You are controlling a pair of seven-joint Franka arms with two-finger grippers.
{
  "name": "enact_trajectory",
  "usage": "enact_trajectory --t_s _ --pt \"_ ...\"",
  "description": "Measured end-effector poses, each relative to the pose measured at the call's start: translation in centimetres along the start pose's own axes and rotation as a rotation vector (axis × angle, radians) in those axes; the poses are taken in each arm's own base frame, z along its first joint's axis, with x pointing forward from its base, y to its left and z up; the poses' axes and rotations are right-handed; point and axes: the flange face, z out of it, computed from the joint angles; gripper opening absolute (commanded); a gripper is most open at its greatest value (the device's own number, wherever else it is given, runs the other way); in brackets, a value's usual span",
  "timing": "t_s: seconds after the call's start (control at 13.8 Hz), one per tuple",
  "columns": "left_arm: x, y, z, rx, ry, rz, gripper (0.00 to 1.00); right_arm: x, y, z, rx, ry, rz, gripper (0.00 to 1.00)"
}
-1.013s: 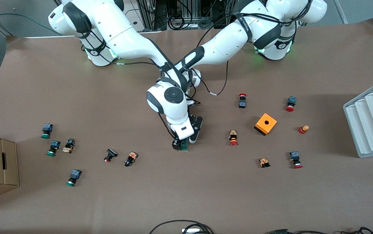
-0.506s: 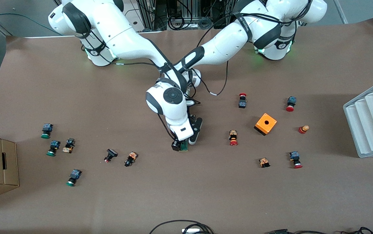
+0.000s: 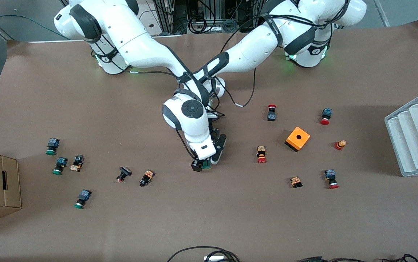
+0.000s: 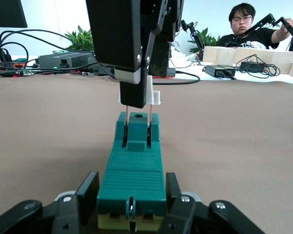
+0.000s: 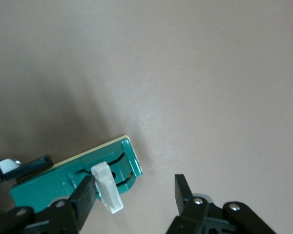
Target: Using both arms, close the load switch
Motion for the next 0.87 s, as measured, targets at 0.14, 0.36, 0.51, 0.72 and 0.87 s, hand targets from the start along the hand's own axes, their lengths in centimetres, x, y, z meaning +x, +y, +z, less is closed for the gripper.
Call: enact_trajectory --t_s 0.14,0.36,0.51,0.72,0.87 --pt "0.0 0.0 0.0 0.0 0.0 0.0 0.62 -0.1 0.3 0.0 -0.002 0.003 0.004 0.73" --pt "0.0 0.0 0.0 0.0 0.0 0.0 0.62 -0.1 1.0 -0.1 -0.008 0.008 0.013 0.73" --pt "0.0 0.0 0.0 0.0 0.0 0.0 0.62 0.0 1.1 0.1 -0.01 0.009 0.013 0.73" --pt "0.0 0.0 0.0 0.0 0.0 0.0 0.62 0.2 1.2 0.3 -0.013 0.012 0.013 0.73" --pt "0.0 0.0 0.0 0.0 0.0 0.0 0.62 0.3 1.3 0.5 -0.016 0.013 0.012 0.73"
